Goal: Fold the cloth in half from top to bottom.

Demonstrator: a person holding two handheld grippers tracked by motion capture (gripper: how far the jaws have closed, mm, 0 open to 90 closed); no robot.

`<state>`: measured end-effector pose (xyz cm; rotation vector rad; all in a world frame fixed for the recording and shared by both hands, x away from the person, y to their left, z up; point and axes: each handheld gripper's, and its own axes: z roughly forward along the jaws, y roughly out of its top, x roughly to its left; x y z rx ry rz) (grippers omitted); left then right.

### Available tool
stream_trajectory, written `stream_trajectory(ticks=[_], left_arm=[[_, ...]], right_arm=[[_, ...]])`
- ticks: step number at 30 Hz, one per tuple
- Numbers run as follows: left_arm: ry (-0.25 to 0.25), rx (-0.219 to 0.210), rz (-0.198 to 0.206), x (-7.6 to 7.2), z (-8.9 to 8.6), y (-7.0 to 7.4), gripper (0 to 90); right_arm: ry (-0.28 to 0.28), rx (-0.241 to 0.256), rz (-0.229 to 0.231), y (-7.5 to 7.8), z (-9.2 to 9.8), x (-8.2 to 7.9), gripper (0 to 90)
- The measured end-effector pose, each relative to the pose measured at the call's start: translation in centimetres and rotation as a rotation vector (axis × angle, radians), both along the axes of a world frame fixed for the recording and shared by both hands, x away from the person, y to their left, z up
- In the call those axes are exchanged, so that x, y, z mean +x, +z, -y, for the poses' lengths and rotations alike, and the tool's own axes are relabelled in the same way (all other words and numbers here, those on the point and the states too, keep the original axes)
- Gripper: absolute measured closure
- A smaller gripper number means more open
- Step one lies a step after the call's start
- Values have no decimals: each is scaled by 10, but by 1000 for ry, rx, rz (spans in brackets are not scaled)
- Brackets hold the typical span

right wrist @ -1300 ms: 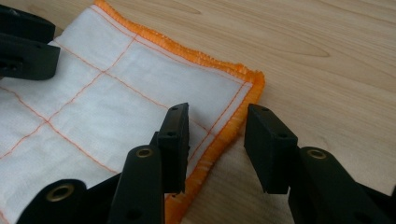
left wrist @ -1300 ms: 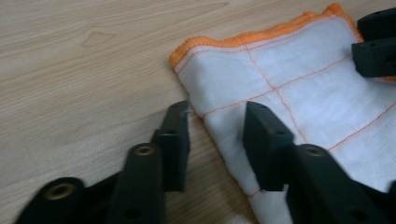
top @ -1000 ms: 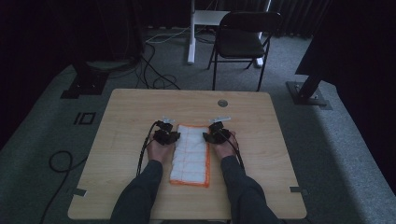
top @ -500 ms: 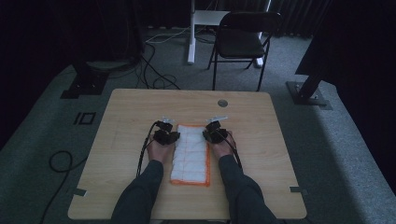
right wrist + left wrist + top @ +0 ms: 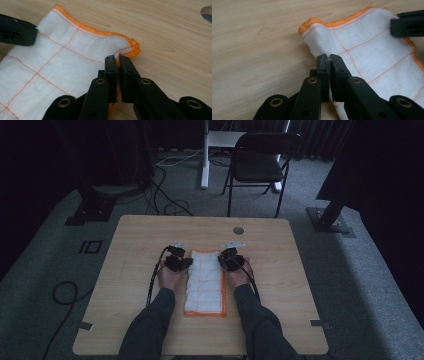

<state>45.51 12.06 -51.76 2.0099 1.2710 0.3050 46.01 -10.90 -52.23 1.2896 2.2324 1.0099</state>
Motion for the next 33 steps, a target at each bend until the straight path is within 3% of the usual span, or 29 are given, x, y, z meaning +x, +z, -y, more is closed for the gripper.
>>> stream_trajectory(ticks=[9, 19, 26, 33], left_arm=[[-18, -12, 36, -6, -1, 13, 876], [-61, -9, 77, -23, -5, 30, 875], [-81, -16, 80, -39, -10, 30, 874], [-96, -44, 72, -62, -14, 27, 874]], right_arm=[[13, 16, 30, 11, 4, -5, 860], [55, 43, 71, 28, 7, -22, 860], [82, 79, 54, 29, 11, -38, 861], [121, 75, 53, 26, 12, -57, 860]])
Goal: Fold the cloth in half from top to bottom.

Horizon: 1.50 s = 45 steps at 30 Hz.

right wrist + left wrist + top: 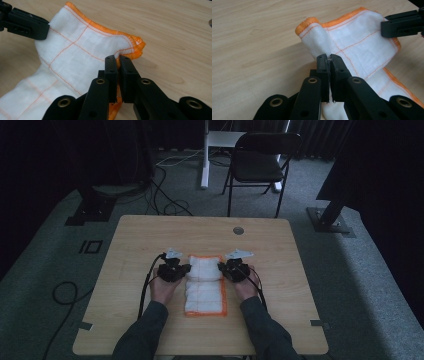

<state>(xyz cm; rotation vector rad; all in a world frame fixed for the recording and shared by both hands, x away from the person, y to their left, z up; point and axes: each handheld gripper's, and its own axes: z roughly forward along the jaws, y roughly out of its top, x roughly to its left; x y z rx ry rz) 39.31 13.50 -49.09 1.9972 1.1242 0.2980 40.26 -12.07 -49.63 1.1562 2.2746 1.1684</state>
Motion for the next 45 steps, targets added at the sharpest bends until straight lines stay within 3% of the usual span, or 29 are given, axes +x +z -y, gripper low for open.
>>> stream_trajectory(ticks=[6, 9, 15, 19, 23, 26, 28, 33, 40, 45], left_arm=[[-22, 5, -5, -23, -1, -1, 869], [-30, 21, -14, -34, 0, -5, 867], [-30, 22, -36, -53, 1, -13, 859], [-33, 37, -53, -62, -1, -18, 818], [-51, 83, -66, -69, 0, -26, 758], [-50, 99, -77, -73, 1, -33, 717], [-51, 113, -78, -74, 1, -37, 706], [-51, 113, -68, -71, 2, -42, 702], [-25, 108, -53, -56, 2, -43, 695], [2, 104, -63, -41, 3, -43, 656]], right_arm=[[44, -23, -8, 2, -1, -18, 859], [70, -50, -18, -2, -1, -28, 855], [80, -55, -56, -13, 4, -43, 837], [93, -48, -102, -21, 6, -50, 690], [102, -57, -120, -26, 6, -54, 612], [121, -105, -125, -32, 3, -58, 576], [126, -138, -114, -36, 0, -60, 567], [119, -145, -95, -38, 0, -59, 564], [93, -120, -79, -41, 3, -49, 561], [64, -95, -93, -42, 5, -38, 556]])
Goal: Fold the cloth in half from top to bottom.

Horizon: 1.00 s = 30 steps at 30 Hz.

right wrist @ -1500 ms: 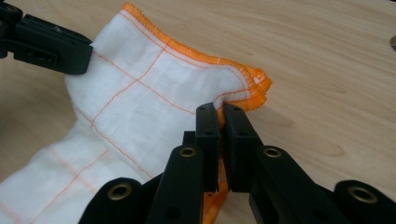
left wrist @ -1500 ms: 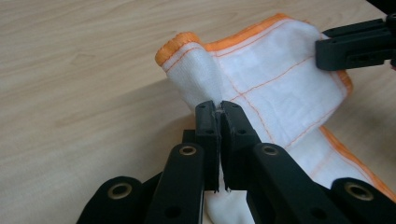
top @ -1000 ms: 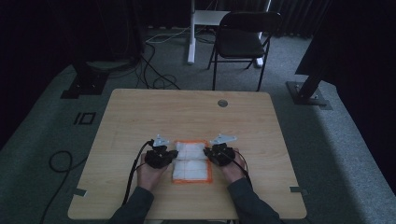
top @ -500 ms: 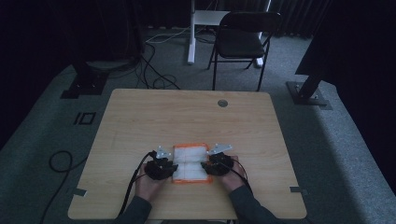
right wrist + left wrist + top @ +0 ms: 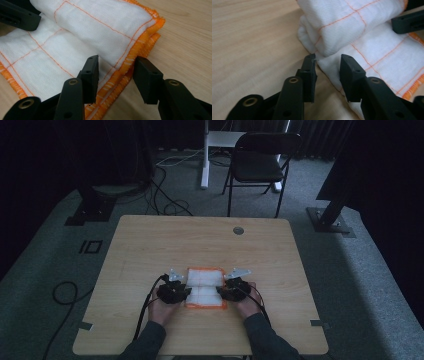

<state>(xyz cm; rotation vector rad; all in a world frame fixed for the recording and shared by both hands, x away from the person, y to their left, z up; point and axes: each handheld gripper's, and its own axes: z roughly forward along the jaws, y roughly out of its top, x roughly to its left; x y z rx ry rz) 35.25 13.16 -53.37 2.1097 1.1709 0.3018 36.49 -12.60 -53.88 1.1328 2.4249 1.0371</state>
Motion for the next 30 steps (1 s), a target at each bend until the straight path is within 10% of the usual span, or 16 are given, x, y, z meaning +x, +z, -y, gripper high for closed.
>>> stream_trajectory(ticks=[11, 22, 30], left_arm=[[8, -68, 45, -6, -11, 21, 551], [63, -100, 74, 27, -6, 36, 503], [80, -107, 55, 48, 2, 34, 476]], right_arm=[[-9, 36, 8, 16, 10, 0, 468], [-86, 91, 40, 33, 4, 32, 481], [-99, 116, -34, 25, -8, 58, 450]])
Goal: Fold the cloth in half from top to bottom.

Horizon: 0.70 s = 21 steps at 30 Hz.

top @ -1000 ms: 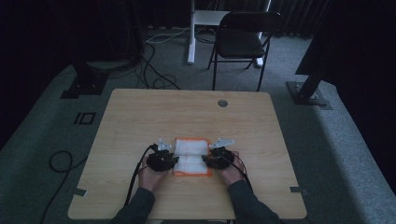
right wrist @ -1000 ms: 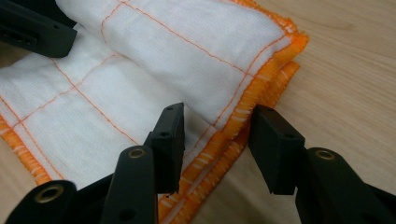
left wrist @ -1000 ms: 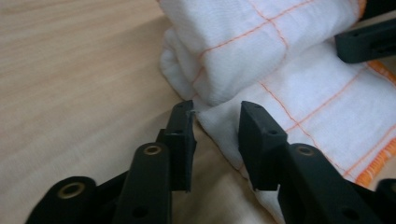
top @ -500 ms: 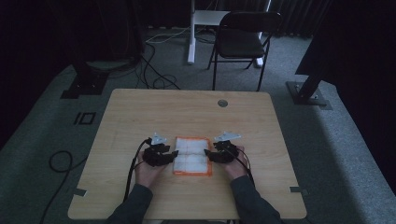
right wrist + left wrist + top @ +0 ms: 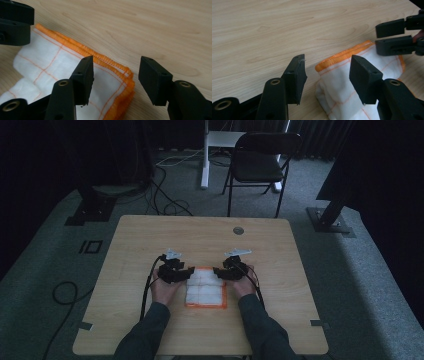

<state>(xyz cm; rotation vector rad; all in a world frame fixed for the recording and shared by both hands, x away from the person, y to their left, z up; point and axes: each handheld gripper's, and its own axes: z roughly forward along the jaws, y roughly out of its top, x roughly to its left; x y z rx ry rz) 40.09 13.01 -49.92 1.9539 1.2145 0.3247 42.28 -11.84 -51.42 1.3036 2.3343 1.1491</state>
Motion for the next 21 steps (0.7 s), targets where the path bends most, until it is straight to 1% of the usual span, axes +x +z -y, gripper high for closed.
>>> stream_trajectory(ticks=[4, 5, 6, 8, 10, 12, 13, 15, 21], left_arm=[[6, 2, -31, 5, 3, -7, 482], [6, 2, -31, 5, 3, -7, 503], [2, 6, -41, 6, 3, -8, 503], [-6, 16, -45, 5, 5, -8, 618], [-17, 20, -43, 3, 6, -7, 699], [-29, 24, -36, 1, 7, -5, 759], [-35, 26, -30, -1, 8, -4, 783], [-42, 24, -24, -3, 9, -2, 813], [-57, 10, -3, -11, 6, 3, 824]], right_arm=[[7, 17, -68, -7, -2, 9, 441], [7, 17, -68, -7, -2, 9, 441], [10, 26, -73, -8, -2, 10, 455], [28, 53, -99, -8, 1, 12, 514], [39, 71, -109, -8, 3, 11, 580], [50, 83, -116, -7, 4, 10, 652], [55, 90, -112, -6, 5, 9, 684], [66, 87, -95, -3, 5, 6, 724], [83, 82, -47, 6, 7, -4, 748]])
